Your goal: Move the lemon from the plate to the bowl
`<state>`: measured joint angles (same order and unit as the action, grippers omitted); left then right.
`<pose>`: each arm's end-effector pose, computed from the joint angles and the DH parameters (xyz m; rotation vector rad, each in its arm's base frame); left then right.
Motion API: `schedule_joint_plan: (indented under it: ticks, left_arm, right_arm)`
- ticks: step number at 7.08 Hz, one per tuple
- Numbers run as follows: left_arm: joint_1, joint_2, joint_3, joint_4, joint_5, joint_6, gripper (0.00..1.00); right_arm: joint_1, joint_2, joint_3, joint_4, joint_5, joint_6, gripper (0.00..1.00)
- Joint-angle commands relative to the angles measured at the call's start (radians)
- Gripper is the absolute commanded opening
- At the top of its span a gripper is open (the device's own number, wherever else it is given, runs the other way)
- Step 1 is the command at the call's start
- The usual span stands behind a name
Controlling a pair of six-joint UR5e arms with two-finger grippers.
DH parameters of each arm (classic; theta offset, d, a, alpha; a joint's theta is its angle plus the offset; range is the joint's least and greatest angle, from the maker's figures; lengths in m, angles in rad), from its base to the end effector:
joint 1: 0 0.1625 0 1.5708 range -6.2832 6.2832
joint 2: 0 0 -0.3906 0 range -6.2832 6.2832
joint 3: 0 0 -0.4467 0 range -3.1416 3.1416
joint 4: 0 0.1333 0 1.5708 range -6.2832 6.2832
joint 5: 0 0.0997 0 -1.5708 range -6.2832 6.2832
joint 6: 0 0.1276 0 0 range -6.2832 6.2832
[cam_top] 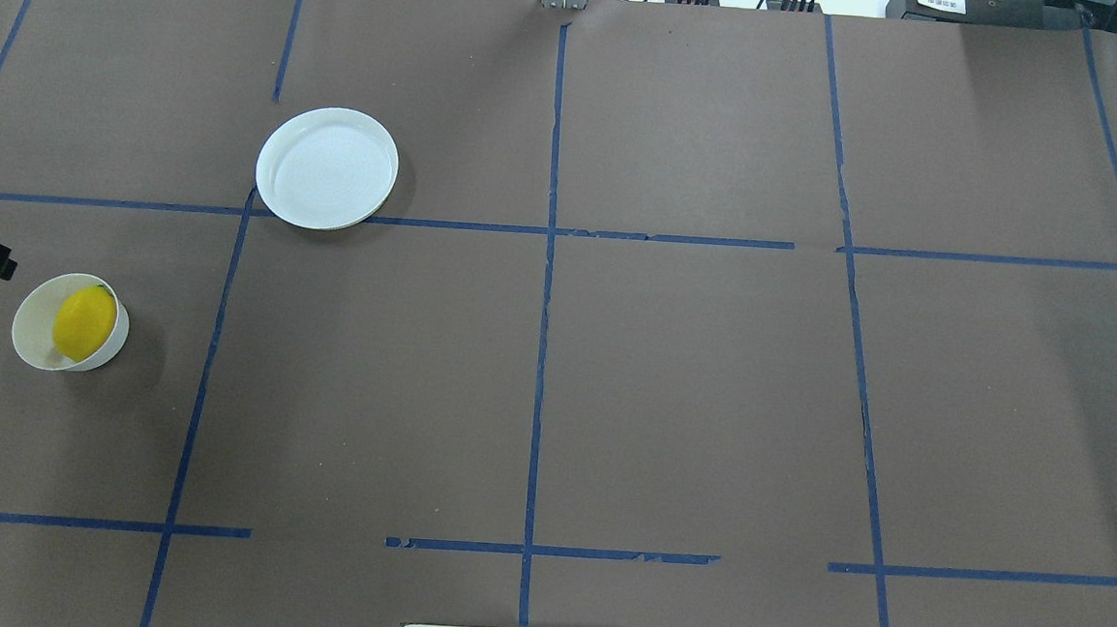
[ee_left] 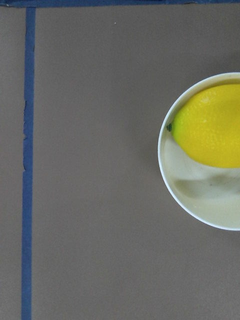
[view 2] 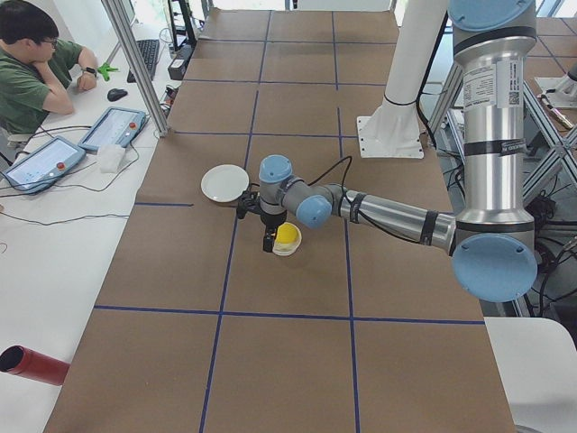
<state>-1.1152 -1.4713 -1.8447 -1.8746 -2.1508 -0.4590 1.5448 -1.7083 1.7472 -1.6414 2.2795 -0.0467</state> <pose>0.1801 -0.5117 0.5225 0.1657 0.7155 0.1354 0.0375 -0.4905 0.6320 -0.0230 -0.7090 -0.0584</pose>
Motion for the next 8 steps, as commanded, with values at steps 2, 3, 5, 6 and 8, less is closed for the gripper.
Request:
schedule_joint_plan:
  ticks: [2,3,5,6,8]
  left_arm:
    - [-0.312,0.005,0.018,0.298,-0.131,0.513,1.00]
    - [-0.415,0.014,0.027,0.383,-0.145,0.599,1.00]
    - [-0.477,0.087,0.061,0.382,-0.155,0.669,1.00]
    - [-0.497,0.110,0.064,0.381,-0.208,0.666,1.00]
    - [-0.498,0.115,0.055,0.379,-0.221,0.666,1.00]
  right_arm:
    - [0.000,-0.001,-0.002,0.000,0.000,0.001,1.00]
    - [0.000,-0.001,0.000,0.000,0.000,0.001,1.00]
    - [0.000,-0.001,-0.002,0.000,0.000,0.001,1.00]
    - [0.000,-0.001,0.000,0.000,0.000,0.001,1.00]
    - [0.000,-0.001,0.000,0.000,0.000,0.001,1.00]
